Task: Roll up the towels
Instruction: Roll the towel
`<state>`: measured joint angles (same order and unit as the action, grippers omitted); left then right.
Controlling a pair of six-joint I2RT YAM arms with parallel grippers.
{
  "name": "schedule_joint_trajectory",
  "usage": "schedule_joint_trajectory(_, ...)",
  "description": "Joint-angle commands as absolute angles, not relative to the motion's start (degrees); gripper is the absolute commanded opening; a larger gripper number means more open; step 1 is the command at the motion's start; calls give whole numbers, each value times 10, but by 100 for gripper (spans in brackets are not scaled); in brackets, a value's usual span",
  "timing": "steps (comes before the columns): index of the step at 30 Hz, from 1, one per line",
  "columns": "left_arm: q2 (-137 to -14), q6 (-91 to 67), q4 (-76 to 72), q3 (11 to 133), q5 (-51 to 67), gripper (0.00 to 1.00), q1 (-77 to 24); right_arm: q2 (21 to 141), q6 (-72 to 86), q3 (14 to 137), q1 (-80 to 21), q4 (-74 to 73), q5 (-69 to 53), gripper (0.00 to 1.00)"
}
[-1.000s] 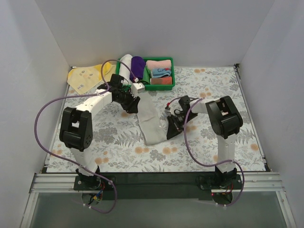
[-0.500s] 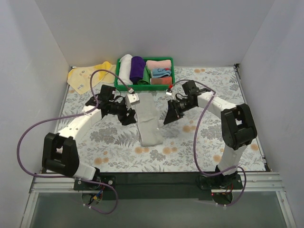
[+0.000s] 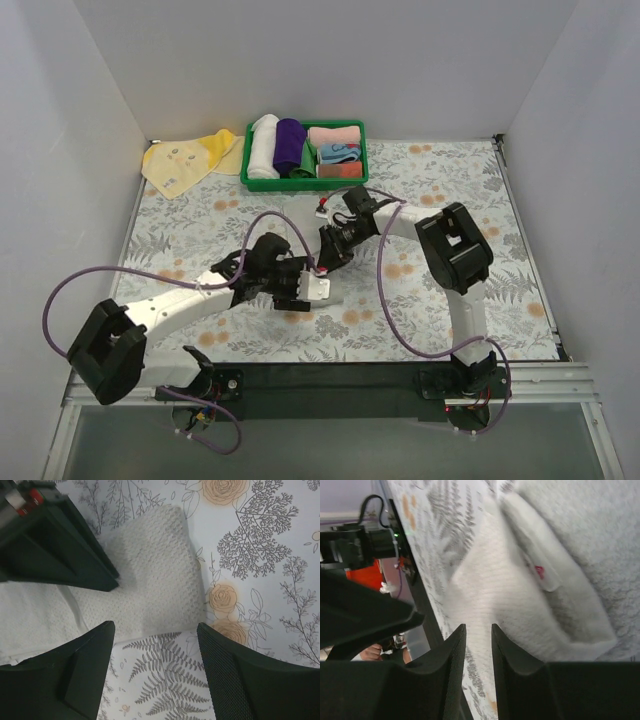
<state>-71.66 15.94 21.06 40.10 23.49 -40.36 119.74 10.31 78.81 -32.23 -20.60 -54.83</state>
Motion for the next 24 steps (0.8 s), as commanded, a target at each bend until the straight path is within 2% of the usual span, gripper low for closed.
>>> schedule_joint_trajectory(1, -737, 184, 136, 396, 147, 63, -474, 1226, 97, 768, -317, -190, -515, 28)
schedule_joint_trajectory(9, -831, 171, 104, 400, 88, 59, -556, 1259, 104, 742, -310, -178, -504, 26)
schedule_joint_trajectory(13, -862, 164, 102, 401, 74, 48, -570, 1259, 112, 728, -307, -167, -509, 26)
schedule_joint_trajectory(17, -889, 138, 113, 412, 56, 22, -570, 1252, 106, 715, -308, -168, -509, 26)
schedule_joint_trajectory(18, -889, 133, 131, 416, 61, 19, -570, 1245, 104, 710, -308, -169, -506, 26)
schedule_joint_trajectory(24, -845, 78, 223, 456, 193, 3, -549, 1214, 75, 674, -312, -172, -502, 26)
